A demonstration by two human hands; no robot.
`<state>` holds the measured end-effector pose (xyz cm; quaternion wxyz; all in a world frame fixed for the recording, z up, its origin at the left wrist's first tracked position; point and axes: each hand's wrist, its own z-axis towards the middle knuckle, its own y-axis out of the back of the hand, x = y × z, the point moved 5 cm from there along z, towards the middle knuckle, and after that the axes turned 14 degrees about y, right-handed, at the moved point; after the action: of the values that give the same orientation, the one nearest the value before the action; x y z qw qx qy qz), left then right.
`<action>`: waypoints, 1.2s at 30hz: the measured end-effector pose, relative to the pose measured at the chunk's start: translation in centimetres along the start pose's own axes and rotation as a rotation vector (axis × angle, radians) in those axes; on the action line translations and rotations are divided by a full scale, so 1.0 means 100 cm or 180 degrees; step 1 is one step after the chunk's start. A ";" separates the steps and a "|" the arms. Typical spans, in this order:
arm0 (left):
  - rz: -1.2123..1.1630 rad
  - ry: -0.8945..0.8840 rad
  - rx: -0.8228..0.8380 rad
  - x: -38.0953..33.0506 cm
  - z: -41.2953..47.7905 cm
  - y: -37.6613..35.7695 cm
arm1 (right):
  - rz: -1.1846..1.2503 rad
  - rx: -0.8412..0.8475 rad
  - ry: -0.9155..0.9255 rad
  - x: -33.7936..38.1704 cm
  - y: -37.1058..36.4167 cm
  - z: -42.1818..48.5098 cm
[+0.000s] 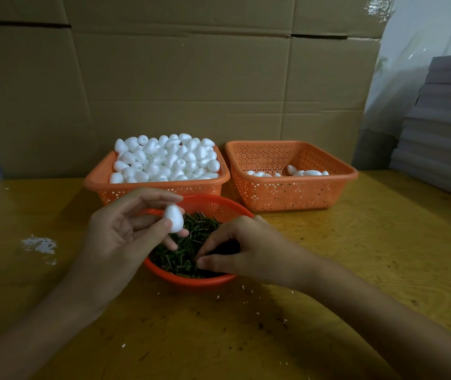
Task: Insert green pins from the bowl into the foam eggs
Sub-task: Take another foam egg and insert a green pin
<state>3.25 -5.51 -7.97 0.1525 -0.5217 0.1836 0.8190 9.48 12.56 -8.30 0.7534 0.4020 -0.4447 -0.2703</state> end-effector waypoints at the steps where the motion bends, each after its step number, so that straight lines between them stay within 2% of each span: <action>1: 0.0019 -0.0009 0.0004 0.000 0.000 0.000 | -0.0018 0.0027 -0.0001 0.000 -0.001 0.000; 11: -0.0013 0.0078 0.0040 0.001 -0.002 -0.003 | 0.0054 0.0173 0.0098 -0.004 0.002 0.000; 22: -0.0054 0.0056 0.0123 0.002 -0.001 -0.005 | -0.0246 0.0346 0.0101 -0.004 0.002 -0.003; 29: -0.0085 0.0045 0.0192 0.001 -0.001 -0.006 | -0.0009 0.0057 0.0166 -0.006 0.001 -0.002; 33: 0.0028 0.0026 0.0254 0.001 -0.002 -0.007 | 0.0218 -0.0469 0.0139 -0.009 -0.001 -0.001; 36: 0.0010 0.0043 0.0209 0.002 -0.001 -0.005 | 0.0231 -0.0645 0.0088 -0.011 -0.005 0.000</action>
<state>3.52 -5.11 -8.23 0.1670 -0.5216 0.2123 0.8093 8.95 13.11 -9.18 0.8055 0.3111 -0.4190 -0.2808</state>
